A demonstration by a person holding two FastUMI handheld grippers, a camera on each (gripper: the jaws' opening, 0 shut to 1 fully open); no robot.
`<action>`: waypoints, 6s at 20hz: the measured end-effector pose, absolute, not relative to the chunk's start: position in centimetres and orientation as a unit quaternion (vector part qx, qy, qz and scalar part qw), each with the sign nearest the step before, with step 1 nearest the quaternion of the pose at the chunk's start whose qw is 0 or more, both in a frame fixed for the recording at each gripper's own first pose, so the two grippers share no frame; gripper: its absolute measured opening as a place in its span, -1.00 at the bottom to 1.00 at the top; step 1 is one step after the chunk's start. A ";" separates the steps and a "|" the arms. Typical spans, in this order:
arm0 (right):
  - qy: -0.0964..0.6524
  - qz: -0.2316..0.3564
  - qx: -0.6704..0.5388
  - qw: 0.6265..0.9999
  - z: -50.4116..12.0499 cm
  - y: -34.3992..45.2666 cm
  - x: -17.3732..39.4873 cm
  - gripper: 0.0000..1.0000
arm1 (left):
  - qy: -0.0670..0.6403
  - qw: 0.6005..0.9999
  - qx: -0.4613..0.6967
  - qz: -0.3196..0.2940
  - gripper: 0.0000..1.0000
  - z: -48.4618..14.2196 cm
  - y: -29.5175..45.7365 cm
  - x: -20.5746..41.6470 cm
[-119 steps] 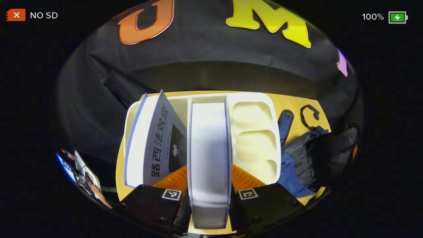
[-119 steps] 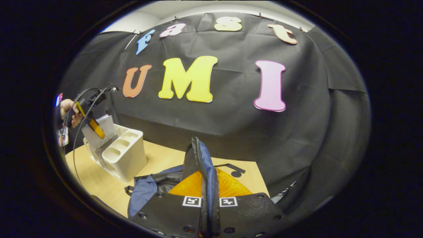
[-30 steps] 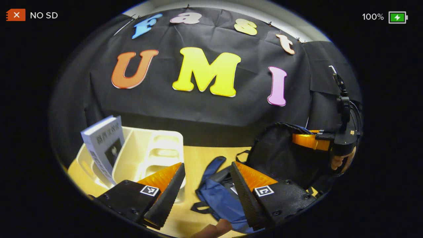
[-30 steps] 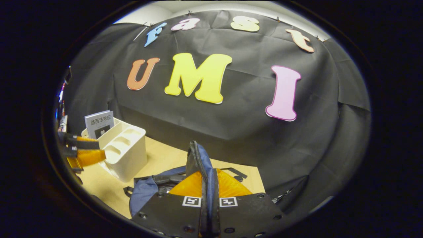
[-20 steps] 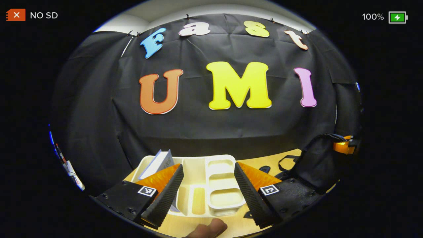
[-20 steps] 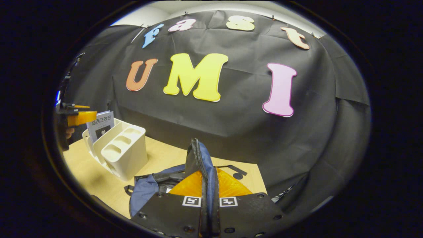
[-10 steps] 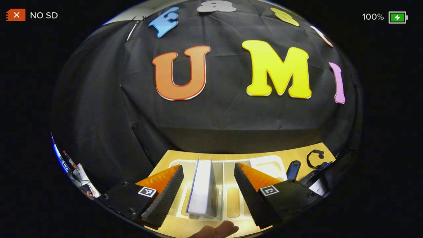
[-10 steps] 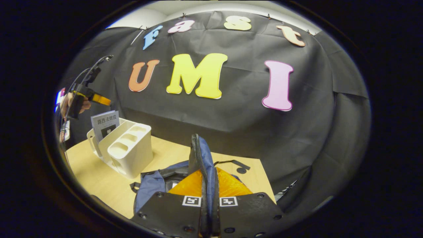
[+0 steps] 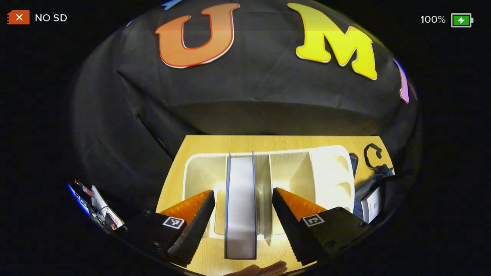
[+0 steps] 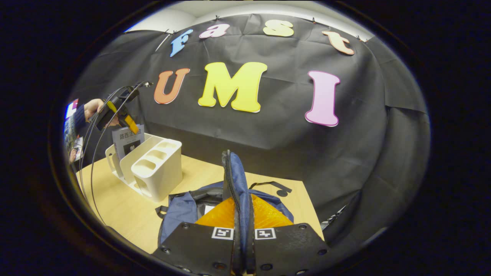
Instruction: Open the schoolbag, grab two books from the bookshelf and put them into the schoolbag.
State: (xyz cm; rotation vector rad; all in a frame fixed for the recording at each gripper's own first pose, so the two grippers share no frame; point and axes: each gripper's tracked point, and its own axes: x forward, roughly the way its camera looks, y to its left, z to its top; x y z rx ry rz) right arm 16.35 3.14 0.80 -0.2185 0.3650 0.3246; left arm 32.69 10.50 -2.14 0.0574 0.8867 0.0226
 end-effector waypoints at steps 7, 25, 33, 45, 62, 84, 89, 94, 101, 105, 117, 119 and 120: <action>0.180 0.162 -0.108 0.964 0.5 3.2 15.8 -0.88 | 0.496 0.867 0.043 0.023 0.25 -5.2 11.1 32.4; 0.186 0.162 -0.084 0.965 -1.8 2.1 17.1 -0.88 | 0.518 0.853 -0.051 0.020 -0.02 -2.7 10.8 19.7; 0.189 0.161 -0.072 0.966 -2.5 2.0 17.7 -0.87 | 0.491 0.860 -0.140 0.000 -0.03 -3.4 9.7 9.6; 0.199 0.158 -0.093 0.963 -2.6 2.3 17.8 -0.87 | 0.457 0.850 -0.236 -0.110 -0.03 -2.1 0.7 6.5; 0.200 0.122 -0.112 0.966 -1.3 -0.4 18.2 -0.87 | 0.382 0.749 -0.475 -0.259 -0.10 -2.3 -17.7 14.7; 0.131 0.164 -0.173 0.962 4.9 6.2 17.1 -0.87 | 0.334 0.772 -0.502 -0.204 -0.10 -8.7 -33.0 19.2; 0.119 0.157 -0.156 0.968 5.1 6.1 16.1 -0.88 | 0.328 0.765 -0.511 -0.215 -0.10 -9.3 -36.5 20.0; 0.130 0.166 -0.109 0.971 4.7 6.6 15.8 -0.87 | 0.316 0.767 -0.514 -0.216 -0.10 -9.8 -38.1 20.9; 0.135 0.158 -0.099 0.973 3.4 5.3 16.5 -0.88 | 0.351 0.733 -0.541 -0.214 -0.05 -11.3 -38.0 20.8; 0.161 0.152 -0.076 0.972 1.1 3.9 16.3 -0.80 | 0.375 0.731 -0.536 -0.197 0.38 -13.1 -37.4 20.1; 0.175 0.135 -0.087 0.971 -0.6 2.3 15.8 -0.88 | 0.404 0.789 -0.409 -0.217 0.57 -13.5 -36.0 18.2; 0.179 0.132 -0.088 0.971 -1.0 2.0 15.8 -0.87 | 0.409 0.794 -0.396 -0.214 0.56 -13.7 -35.2 17.6; 0.181 0.130 -0.088 0.971 -1.1 1.8 15.7 -0.87 | 0.416 0.803 -0.377 -0.200 0.57 -14.3 -34.3 17.3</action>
